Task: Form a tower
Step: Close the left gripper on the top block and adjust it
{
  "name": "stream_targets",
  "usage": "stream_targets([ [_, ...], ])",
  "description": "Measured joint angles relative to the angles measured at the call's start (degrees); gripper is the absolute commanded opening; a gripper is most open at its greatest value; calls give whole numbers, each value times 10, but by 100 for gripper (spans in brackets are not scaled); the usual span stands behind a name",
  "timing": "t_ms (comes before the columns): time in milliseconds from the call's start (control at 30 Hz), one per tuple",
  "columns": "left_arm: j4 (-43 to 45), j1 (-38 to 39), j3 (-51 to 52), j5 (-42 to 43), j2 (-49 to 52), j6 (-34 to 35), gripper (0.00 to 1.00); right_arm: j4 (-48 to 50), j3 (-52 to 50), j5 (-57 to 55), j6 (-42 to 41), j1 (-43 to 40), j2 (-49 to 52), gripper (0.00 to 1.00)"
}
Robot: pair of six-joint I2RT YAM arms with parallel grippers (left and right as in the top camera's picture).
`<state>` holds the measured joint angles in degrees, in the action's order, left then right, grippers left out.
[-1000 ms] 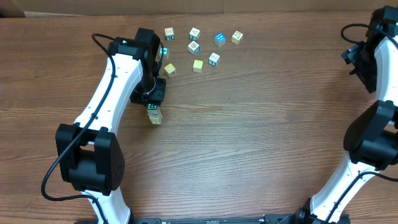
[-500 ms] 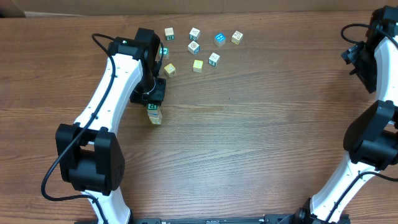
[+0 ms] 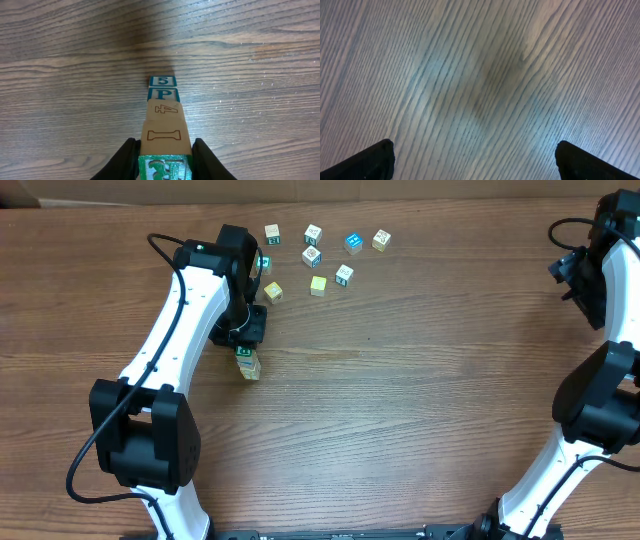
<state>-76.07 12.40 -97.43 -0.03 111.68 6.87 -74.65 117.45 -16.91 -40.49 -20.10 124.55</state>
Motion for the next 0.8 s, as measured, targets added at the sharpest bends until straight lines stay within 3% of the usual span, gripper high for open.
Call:
stream_targets([
  [567,3,0,0,-2,0,-12,18,0,0,0,0,0,0,100],
  [800,3,0,0,-2,0,-29,22,0,0,0,0,0,0,100],
])
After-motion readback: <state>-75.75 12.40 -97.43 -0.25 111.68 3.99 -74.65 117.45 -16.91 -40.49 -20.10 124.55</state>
